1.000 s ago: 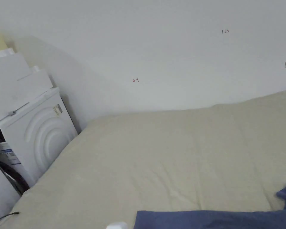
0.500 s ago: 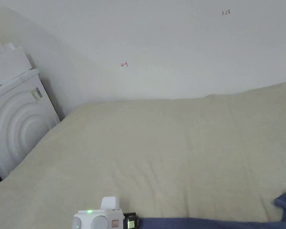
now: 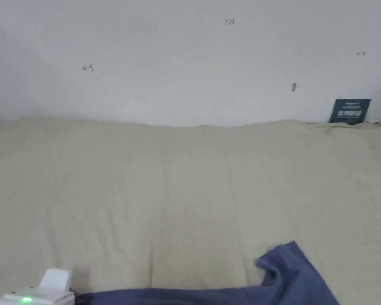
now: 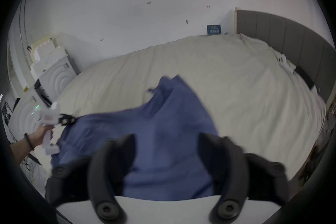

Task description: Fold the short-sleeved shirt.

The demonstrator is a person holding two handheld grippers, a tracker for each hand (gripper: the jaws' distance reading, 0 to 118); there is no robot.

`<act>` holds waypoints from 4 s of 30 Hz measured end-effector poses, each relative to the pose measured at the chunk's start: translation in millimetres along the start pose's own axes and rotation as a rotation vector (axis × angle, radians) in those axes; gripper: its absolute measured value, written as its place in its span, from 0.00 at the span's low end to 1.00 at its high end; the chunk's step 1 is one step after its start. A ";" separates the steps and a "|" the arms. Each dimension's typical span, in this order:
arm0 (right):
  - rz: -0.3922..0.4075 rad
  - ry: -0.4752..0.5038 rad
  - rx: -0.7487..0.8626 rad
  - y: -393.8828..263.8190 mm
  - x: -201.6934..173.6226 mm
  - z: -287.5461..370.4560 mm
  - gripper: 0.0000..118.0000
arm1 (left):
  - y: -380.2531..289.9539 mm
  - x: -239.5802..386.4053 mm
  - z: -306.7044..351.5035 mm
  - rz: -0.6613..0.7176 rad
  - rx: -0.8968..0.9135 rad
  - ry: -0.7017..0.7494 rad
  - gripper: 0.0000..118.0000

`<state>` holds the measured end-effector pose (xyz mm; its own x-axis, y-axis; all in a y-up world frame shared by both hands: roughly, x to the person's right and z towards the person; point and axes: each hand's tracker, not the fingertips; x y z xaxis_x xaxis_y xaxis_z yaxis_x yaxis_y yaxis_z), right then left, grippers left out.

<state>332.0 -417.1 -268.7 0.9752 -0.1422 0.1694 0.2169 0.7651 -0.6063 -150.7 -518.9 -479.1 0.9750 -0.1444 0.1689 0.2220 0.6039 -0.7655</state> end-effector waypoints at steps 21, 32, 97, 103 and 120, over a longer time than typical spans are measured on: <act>0.014 -0.090 -0.285 37.3 35.9 -175.6 0.01 | 3.9 -12.2 10.3 0.095 0.027 -0.036 0.15; -0.204 0.195 -0.085 30.0 51.6 -6.9 0.01 | -57.7 -79.0 158.1 0.309 0.238 -0.320 0.08; -0.021 0.188 0.164 -96.7 -56.2 149.0 0.01 | -179.5 -111.6 197.5 0.610 0.251 -0.515 0.86; -0.005 0.175 0.120 -102.2 -54.8 151.5 0.01 | -200.9 -127.3 139.7 0.926 0.127 -0.566 0.86; -0.041 0.196 0.063 -107.3 -61.8 139.7 0.01 | -210.8 -95.2 126.2 1.051 0.059 -0.755 0.09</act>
<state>242.4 -402.7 -105.5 0.9569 -0.2883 0.0350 0.2591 0.7929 -0.5515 -289.3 -533.5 -255.5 0.4407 0.8811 -0.1717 -0.6669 0.1934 -0.7196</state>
